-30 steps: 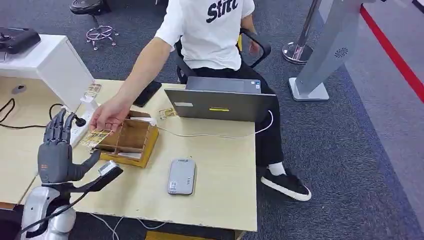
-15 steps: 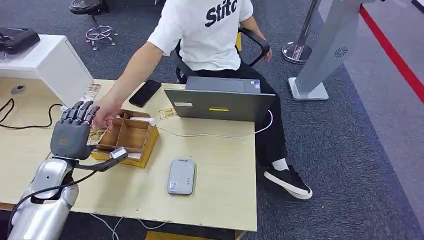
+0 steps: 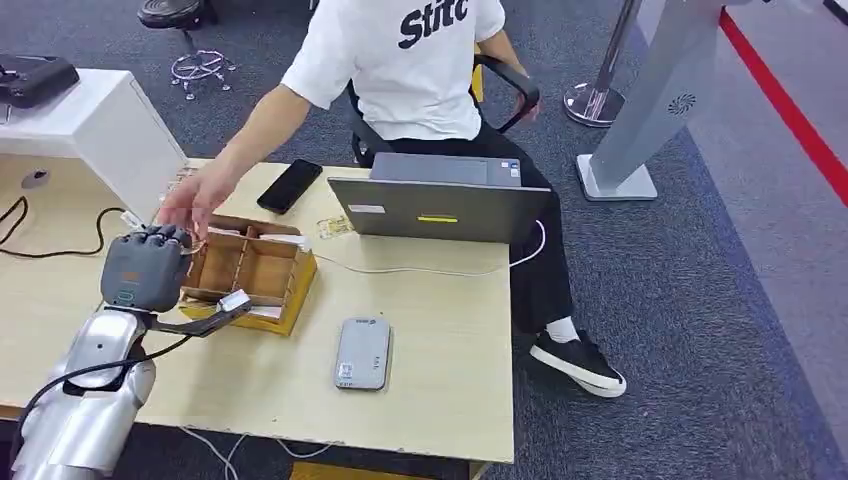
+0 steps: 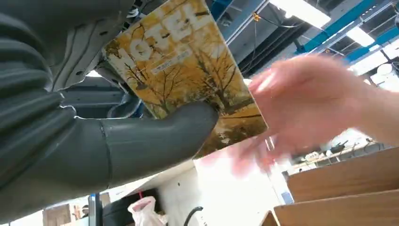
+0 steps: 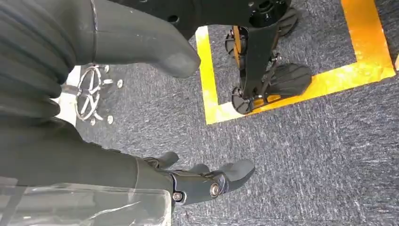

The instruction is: Pass the card to the sensor for recognition and then transmit it.

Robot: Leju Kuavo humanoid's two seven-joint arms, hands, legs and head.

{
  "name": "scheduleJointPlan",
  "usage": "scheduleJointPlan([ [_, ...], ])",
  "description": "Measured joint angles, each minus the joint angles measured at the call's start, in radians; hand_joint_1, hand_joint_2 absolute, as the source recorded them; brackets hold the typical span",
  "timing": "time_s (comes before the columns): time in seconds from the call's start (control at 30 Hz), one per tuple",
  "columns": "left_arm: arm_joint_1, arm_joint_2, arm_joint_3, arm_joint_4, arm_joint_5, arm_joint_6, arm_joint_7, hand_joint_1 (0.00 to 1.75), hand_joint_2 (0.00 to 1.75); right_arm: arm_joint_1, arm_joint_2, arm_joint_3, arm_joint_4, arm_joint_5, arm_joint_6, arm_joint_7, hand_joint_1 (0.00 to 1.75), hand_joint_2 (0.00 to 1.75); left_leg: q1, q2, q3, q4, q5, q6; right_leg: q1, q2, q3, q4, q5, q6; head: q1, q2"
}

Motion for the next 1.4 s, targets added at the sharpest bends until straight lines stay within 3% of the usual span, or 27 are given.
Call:
scheduleJointPlan([
  [0.2, 0.008, -0.028, 0.000, 0.000, 0.013, 0.056, 0.019, 1.75, 1.75, -0.001, 0.002, 0.000, 0.000, 0.007, -0.006, 0.005, 0.00, 1.75, 0.000, 0.000, 0.000, 0.000, 0.000, 0.000, 0.000, 0.000, 0.000, 0.000, 0.000, 0.000, 0.000, 0.000],
  [0.4, 0.026, -0.115, -0.026, -0.007, 0.026, 0.076, -0.022, 1.75, 1.75, -0.001, 0.003, 0.000, 0.000, 0.018, -0.010, 0.008, 0.00, 1.75, -0.001, -0.001, 0.000, 0.000, 0.000, 0.000, -0.001, 0.000, 0.000, 0.000, 0.000, 0.000, 0.000, 0.000],
  [0.63, 0.067, -0.217, -0.184, -0.059, 0.070, 0.068, -0.108, 1.75, 1.75, -0.002, 0.004, 0.000, 0.000, 0.024, -0.013, 0.008, 0.00, 1.75, -0.001, -0.001, 0.000, 0.001, 0.000, 0.000, -0.001, -0.001, 0.000, -0.001, 0.000, 0.000, 0.000, 0.000],
  [0.83, 0.081, -0.279, -0.329, -0.060, 0.087, 0.011, -0.130, 1.75, 1.75, -0.003, 0.004, 0.000, 0.000, 0.040, -0.013, 0.008, 0.00, 1.75, -0.001, -0.001, 0.000, 0.001, 0.000, 0.000, -0.001, -0.001, 0.000, -0.001, 0.000, 0.000, 0.000, 0.000],
  [1.03, 0.078, -0.314, -0.407, 0.012, 0.091, -0.023, -0.127, 1.75, 1.75, -0.005, 0.004, 0.000, 0.000, 0.046, -0.013, 0.008, 0.00, 1.75, -0.001, -0.001, 0.000, 0.001, 0.000, 0.000, -0.001, -0.001, 0.000, -0.001, 0.000, 0.000, 0.000, 0.000],
  [1.4, 0.048, -0.346, -0.439, 0.187, 0.072, -0.082, -0.106, 1.75, 1.75, -0.005, 0.008, 0.000, 0.000, 0.058, -0.010, 0.008, 0.00, 1.75, -0.001, -0.001, 0.000, 0.001, 0.000, 0.000, -0.001, -0.001, 0.000, -0.001, 0.000, 0.000, 0.000, 0.000],
])
